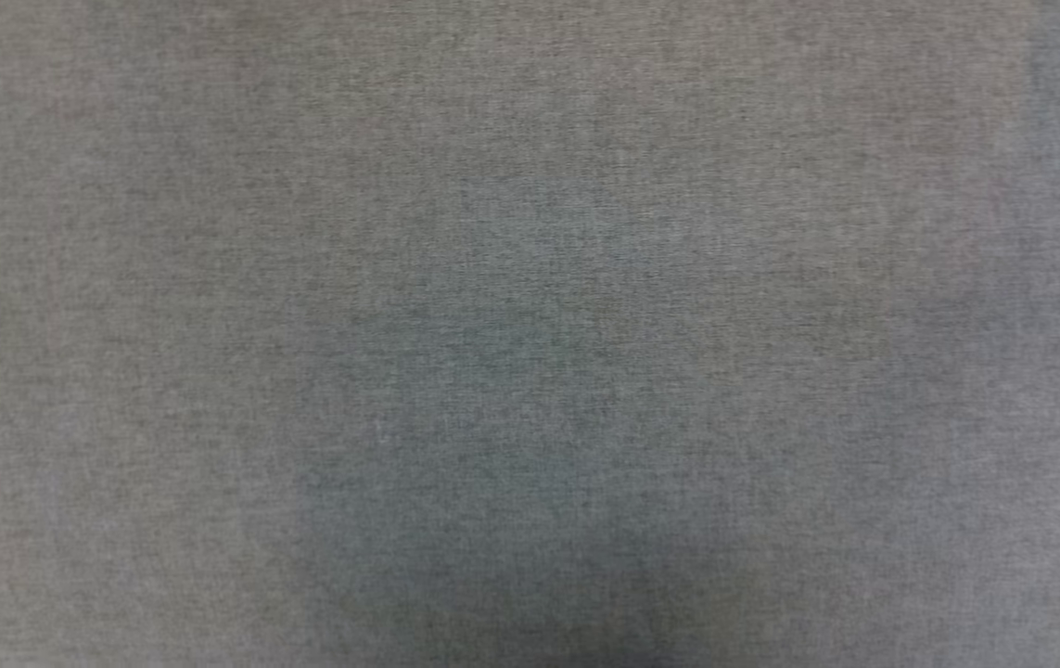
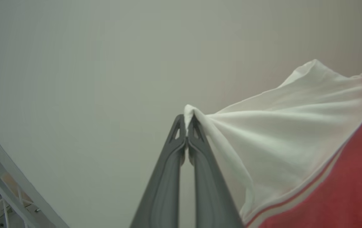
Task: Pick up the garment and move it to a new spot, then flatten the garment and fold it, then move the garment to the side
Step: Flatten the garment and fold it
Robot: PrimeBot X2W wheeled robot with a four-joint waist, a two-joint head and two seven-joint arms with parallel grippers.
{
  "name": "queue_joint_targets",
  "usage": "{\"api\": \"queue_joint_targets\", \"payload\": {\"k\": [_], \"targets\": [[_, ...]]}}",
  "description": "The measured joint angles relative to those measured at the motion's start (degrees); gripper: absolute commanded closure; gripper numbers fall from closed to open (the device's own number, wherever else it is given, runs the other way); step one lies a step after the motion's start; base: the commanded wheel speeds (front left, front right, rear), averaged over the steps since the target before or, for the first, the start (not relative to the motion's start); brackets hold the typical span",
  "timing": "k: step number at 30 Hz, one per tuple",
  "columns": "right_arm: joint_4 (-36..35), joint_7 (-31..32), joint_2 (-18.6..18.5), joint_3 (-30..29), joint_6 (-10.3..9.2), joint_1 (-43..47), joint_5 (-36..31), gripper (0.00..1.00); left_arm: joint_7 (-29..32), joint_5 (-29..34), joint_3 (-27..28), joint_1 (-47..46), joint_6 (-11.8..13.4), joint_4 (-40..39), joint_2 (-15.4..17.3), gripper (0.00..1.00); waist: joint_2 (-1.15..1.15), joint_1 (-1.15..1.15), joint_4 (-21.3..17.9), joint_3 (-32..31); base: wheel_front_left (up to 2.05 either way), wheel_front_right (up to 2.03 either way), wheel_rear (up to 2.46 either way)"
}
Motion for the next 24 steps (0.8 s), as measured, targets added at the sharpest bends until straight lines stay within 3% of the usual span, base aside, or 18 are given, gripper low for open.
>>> {"api": "queue_joint_targets", "payload": {"k": [8,9,18,24], "targets": [[2.36,-7.46,1.51,5.99,-0.03,10.55,2.85,1.00,-2.22,-4.70,-0.11,20.18,-0.41,-1.35,-3.37,1.00,0.00,0.00,1.89,-2.54,0.00,0.00,0.00],[2.12,-8.65,1.35,8.79,-0.03,15.05,4.59,1.00,-2.22,-5.78,0.42,27.71,-0.32,-5.55,-3.83,1.00,0.00,-0.01,2.25,-4.42,0.00,0.00,0.00],[0.29,-9.96,0.33,12.91,-0.03,30.88,13.02,1.00,-2.27,-6.87,-1.24,52.42,0.64,-15.35,-4.37,1.00,0.00,-0.02,3.33,-11.86,0.00,0.00,0.00],[-0.78,-9.88,-1.35,15.41,-0.03,41.95,19.42,1.00,-2.15,-9.77,-2.92,66.74,2.83,-19.11,-4.97,1.00,0.00,-0.02,4.28,-17.77,0.00,0.00,0.00]]}}
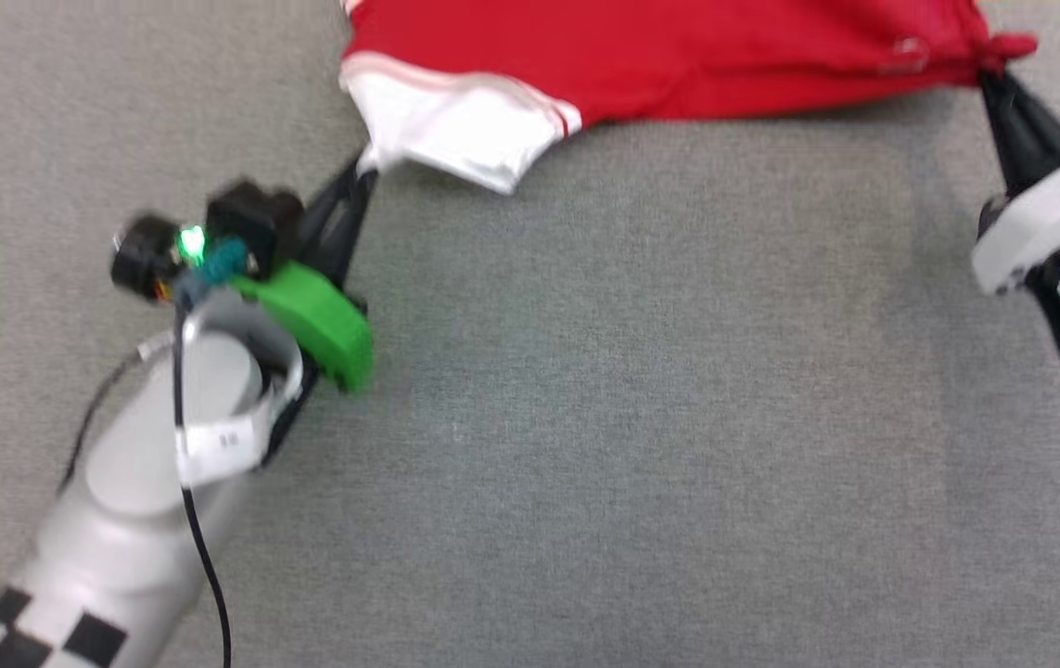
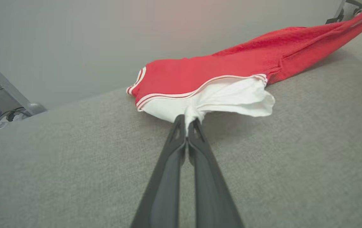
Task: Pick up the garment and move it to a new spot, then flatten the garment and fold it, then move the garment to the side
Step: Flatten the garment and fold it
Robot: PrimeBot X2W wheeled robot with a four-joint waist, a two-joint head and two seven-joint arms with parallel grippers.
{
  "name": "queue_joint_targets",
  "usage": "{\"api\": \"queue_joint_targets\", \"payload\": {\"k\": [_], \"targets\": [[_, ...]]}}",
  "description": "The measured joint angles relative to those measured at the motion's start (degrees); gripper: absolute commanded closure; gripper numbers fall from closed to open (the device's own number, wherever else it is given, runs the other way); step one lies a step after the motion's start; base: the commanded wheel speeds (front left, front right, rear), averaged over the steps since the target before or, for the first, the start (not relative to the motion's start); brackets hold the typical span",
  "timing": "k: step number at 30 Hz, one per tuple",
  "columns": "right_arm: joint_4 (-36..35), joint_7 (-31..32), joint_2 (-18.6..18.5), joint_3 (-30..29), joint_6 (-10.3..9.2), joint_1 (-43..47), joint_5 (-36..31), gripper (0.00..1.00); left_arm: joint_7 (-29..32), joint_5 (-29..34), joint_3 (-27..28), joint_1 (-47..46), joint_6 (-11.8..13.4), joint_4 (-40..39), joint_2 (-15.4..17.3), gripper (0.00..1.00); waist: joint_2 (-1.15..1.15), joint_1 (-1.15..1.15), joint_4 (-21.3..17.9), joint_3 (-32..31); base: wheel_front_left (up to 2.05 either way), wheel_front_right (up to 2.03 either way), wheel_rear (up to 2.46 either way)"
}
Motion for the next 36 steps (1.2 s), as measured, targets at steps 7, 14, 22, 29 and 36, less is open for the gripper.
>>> {"api": "queue_joint_targets", "payload": {"k": [7,14,22,29,36], "targets": [[-1.70,1.83,-1.63,1.70,0.00,10.34,7.48,1.00,0.43,-2.77,-0.71,13.39,1.90,-3.42,2.15,1.00,0.00,0.00,1.38,-6.72,0.00,0.00,0.00],[-3.64,4.20,-1.67,1.21,0.00,20.19,15.80,1.00,1.03,-4.41,-1.12,23.35,3.92,-8.39,5.69,1.00,0.00,0.00,2.56,-13.01,0.00,0.00,0.00],[-6.98,6.43,-3.07,-0.67,0.00,31.04,22.86,1.00,3.55,-5.16,-3.27,31.09,5.89,-14.85,7.59,1.00,0.00,0.00,3.50,-19.28,0.00,0.00,0.00],[-11.56,8.58,-4.58,-2.63,0.00,38.39,25.42,1.00,5.79,-6.72,-4.64,36.97,7.15,-19.41,9.99,1.00,0.00,0.00,3.58,-23.65,0.00,0.00,0.00],[-15.86,11.48,-6.04,-4.92,0.00,46.19,24.75,1.00,7.98,-7.78,-5.98,42.27,8.02,-24.43,13.18,1.00,0.00,0.00,3.22,-26.59,0.00,0.00,0.00]]}}
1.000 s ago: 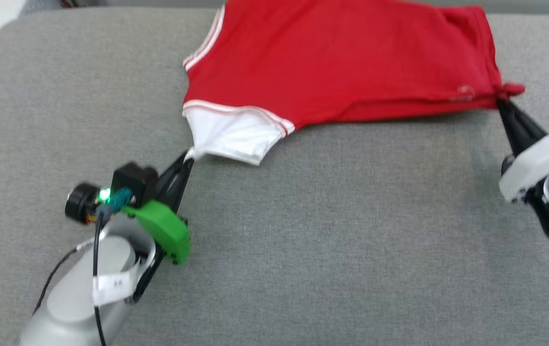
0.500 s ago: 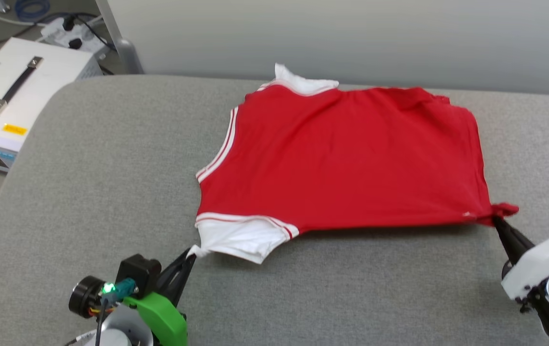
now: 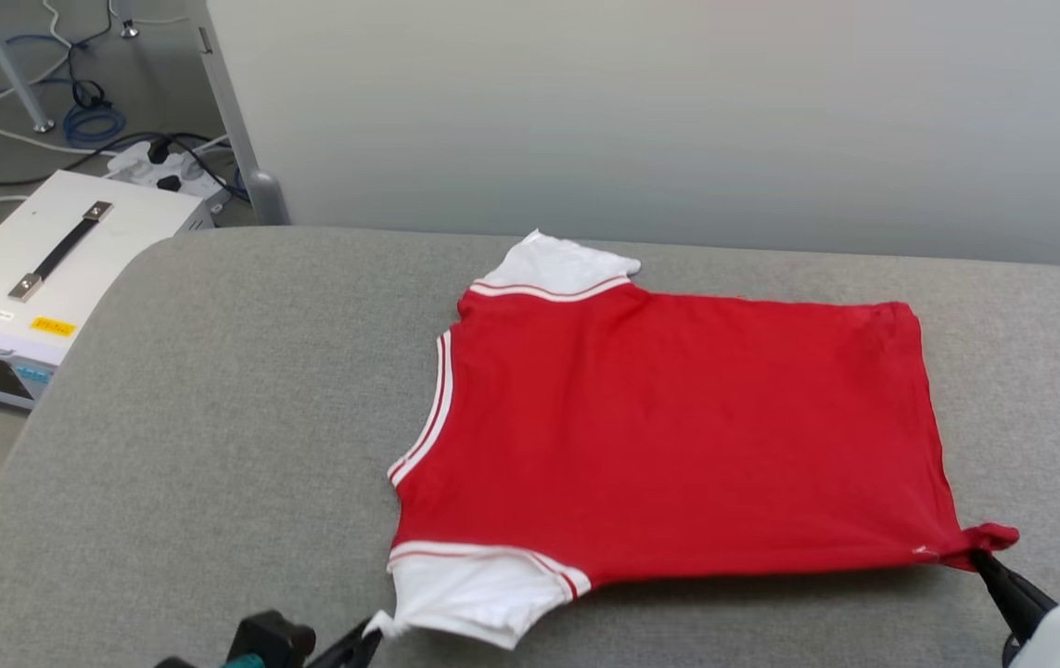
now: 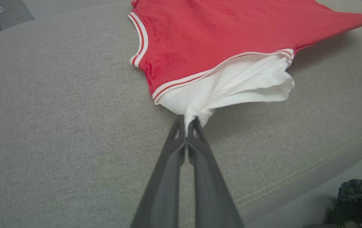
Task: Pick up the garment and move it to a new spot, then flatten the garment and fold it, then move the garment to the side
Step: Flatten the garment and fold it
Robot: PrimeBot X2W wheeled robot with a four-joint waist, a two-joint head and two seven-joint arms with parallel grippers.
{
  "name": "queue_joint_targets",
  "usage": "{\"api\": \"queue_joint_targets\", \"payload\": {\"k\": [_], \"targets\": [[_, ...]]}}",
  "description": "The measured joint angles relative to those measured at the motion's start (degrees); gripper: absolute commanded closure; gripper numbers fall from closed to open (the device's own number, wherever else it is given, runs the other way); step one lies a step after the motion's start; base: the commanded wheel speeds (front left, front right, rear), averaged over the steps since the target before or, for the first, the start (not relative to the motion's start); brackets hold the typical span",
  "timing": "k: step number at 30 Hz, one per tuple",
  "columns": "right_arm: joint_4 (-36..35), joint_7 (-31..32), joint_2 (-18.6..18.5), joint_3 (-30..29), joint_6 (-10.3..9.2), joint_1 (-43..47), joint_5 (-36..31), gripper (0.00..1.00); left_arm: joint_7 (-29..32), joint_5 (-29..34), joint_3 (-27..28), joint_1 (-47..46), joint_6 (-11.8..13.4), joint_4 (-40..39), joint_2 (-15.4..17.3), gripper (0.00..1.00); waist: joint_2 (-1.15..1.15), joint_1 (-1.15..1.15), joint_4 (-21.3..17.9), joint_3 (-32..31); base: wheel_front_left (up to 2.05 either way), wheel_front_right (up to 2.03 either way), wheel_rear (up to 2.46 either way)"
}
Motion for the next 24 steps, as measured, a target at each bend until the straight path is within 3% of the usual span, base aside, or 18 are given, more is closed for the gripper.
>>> {"api": "queue_joint_targets", "payload": {"k": [5,14,24], "targets": [[-5.68,1.30,-0.35,-4.35,0.00,5.83,-2.16,1.00,1.14,0.04,-1.22,4.53,2.36,-5.02,1.40,1.00,0.00,0.00,-0.51,-1.55,0.00,0.00,0.00],[-13.93,9.73,1.45,-13.01,-0.01,17.39,-5.80,1.00,4.05,-0.19,-3.43,8.48,3.41,-9.20,3.24,1.00,0.00,0.00,-0.55,-1.91,0.00,0.00,0.00],[-23.45,15.53,7.48,-21.49,-0.01,20.13,-11.13,1.00,1.44,1.02,-1.27,4.28,5.16,-9.68,0.42,1.00,0.00,0.00,-1.04,0.38,0.00,0.00,0.00]]}}
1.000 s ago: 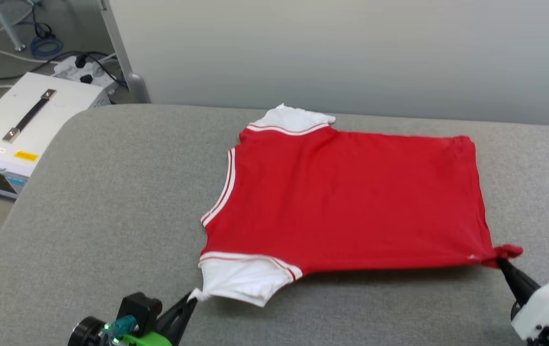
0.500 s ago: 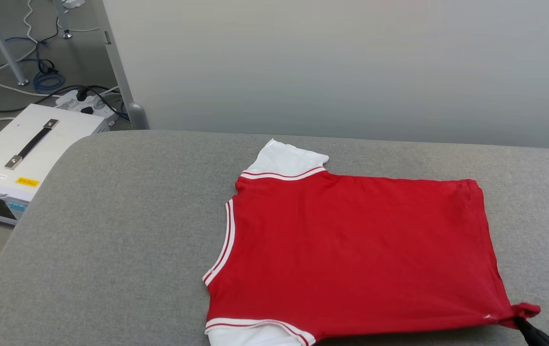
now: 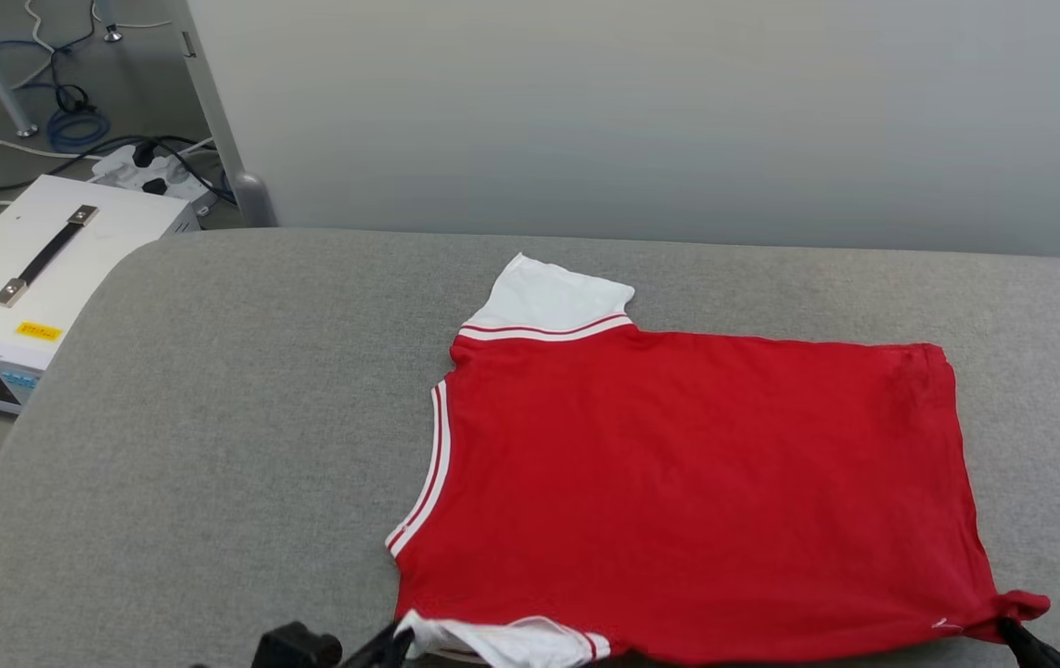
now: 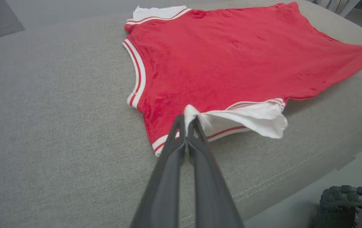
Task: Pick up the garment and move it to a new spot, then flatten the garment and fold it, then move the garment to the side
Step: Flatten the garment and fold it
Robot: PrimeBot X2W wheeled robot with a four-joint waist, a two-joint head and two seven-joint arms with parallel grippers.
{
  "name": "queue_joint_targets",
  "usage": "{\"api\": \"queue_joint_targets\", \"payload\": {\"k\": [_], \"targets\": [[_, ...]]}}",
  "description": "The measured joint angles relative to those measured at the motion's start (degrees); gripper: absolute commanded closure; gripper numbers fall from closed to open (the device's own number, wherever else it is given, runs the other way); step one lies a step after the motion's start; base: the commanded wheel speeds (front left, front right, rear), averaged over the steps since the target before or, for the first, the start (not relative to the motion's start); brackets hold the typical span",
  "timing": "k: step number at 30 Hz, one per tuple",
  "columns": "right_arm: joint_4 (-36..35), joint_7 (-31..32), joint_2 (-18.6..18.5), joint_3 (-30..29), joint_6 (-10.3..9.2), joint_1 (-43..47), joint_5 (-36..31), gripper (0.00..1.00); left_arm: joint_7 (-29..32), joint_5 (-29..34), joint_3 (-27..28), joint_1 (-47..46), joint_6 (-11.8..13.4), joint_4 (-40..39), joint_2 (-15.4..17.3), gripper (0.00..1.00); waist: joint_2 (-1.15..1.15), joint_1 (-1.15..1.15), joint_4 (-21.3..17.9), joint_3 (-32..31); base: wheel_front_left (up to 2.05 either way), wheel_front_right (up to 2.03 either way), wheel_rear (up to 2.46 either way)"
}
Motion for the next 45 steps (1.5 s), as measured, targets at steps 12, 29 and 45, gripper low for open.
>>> {"api": "queue_joint_targets", "payload": {"k": [12,29,45], "targets": [[-2.75,5.27,3.88,-3.75,-0.01,-6.12,-5.75,1.00,-0.07,0.21,3.32,-11.27,0.77,4.83,-5.05,1.00,0.00,0.00,-0.83,5.06,0.00,0.00,0.00],[4.90,7.75,5.42,-3.27,-0.01,-17.66,-10.53,1.00,0.08,1.55,2.65,-24.17,-3.90,20.06,-9.37,1.00,0.00,0.00,-1.49,13.08,0.00,0.00,0.00],[11.15,7.26,6.94,-2.99,-0.01,-21.28,-13.52,0.00,-3.41,3.04,1.18,-27.78,-4.48,34.27,-14.01,0.00,0.00,0.01,-2.03,13.78,0.00,0.00,0.00]]}}
